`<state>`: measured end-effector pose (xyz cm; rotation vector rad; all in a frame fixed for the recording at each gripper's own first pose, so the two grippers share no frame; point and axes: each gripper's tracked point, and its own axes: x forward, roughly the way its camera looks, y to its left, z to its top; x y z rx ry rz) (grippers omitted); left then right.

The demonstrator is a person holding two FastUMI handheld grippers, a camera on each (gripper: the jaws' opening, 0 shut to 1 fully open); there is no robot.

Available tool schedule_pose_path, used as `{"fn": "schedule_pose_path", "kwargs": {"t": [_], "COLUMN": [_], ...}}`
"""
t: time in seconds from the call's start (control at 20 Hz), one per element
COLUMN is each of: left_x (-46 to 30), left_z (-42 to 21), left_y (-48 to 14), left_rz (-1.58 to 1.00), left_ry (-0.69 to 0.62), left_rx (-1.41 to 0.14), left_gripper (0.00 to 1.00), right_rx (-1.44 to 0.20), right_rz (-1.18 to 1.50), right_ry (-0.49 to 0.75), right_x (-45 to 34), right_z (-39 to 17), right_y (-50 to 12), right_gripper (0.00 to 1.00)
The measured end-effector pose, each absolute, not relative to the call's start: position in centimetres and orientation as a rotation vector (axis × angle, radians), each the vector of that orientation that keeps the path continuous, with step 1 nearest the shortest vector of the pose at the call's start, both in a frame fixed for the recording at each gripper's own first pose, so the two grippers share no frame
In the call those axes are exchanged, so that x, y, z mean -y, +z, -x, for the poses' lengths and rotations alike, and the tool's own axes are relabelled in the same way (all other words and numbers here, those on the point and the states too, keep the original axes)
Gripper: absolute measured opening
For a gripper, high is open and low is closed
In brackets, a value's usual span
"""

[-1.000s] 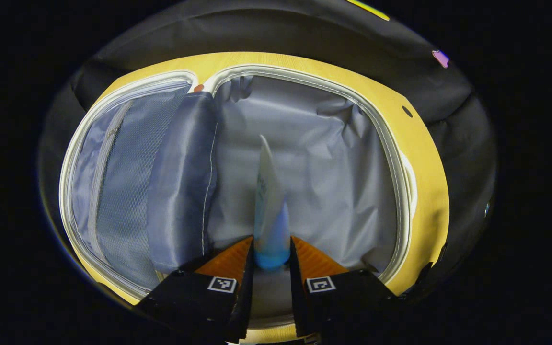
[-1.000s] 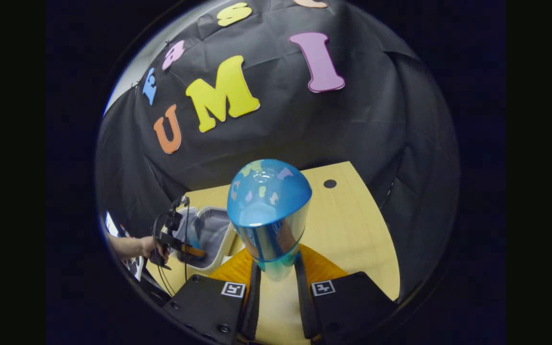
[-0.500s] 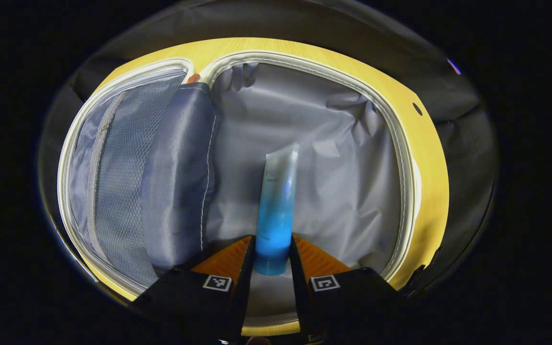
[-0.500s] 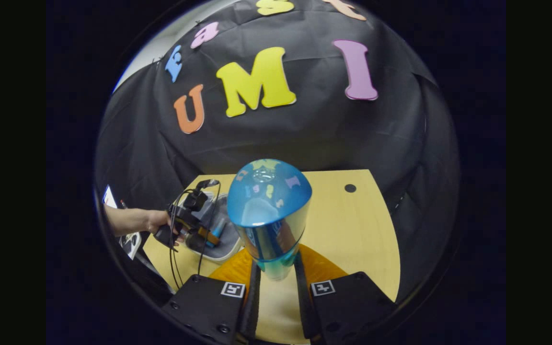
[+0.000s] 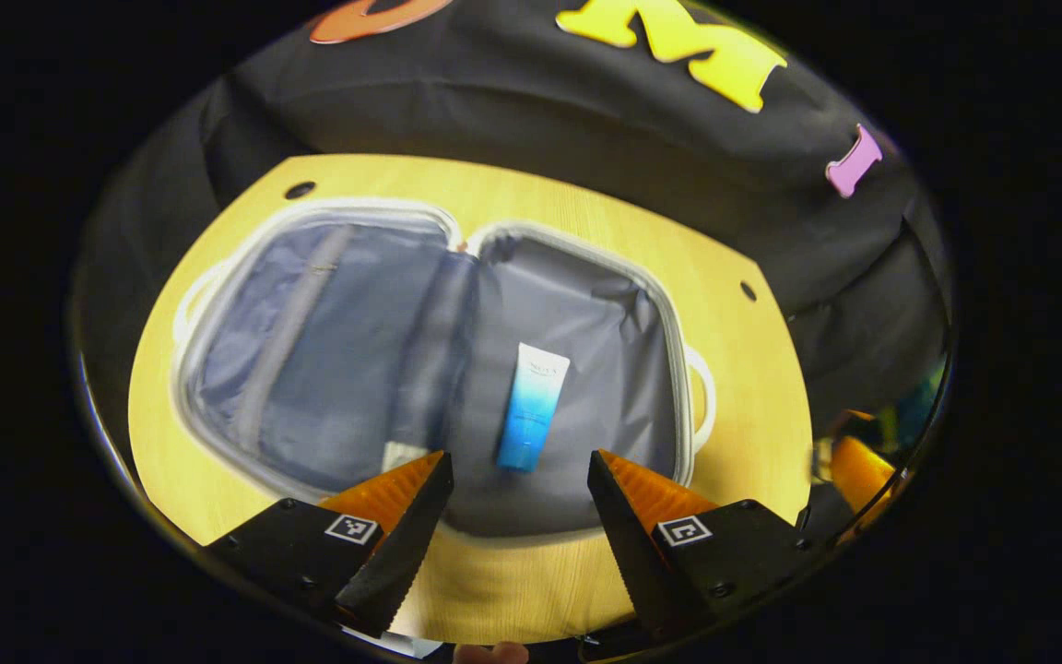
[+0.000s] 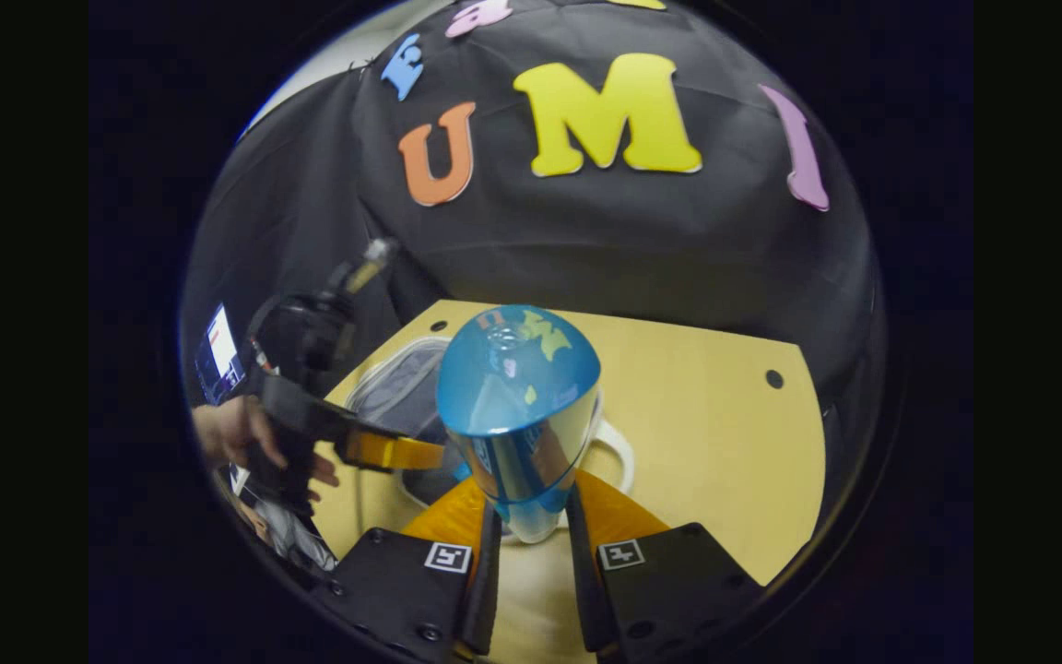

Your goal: First open the suitcase, pack the skin care products into it, and then close the suitcase.

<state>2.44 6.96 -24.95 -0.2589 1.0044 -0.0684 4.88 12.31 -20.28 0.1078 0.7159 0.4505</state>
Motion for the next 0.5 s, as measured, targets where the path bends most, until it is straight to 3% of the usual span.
{"fn": "schedule_pose_path", "kwargs": {"t": [0.25,0.5], "left_x": [-11.7,-17.4], "left_z": [6.0,13.0], "left_y": [-23.9,-22.7], "left_rz": [0.376,0.451], "left_ry": [0.017,0.093], "left_rx": [-0.966,-0.998], "left_gripper": [0.94,0.94], "right_rx": [-0.798,-0.922], "right_rz": [-0.068,-0.042], "right_ry": [0.406,0.311], "right_x": [-17.7,-18.6], "right_z": [-8.7,-8.1], "right_y": [-26.9,-32.9], "right_gripper": [0.33,0.33]}}
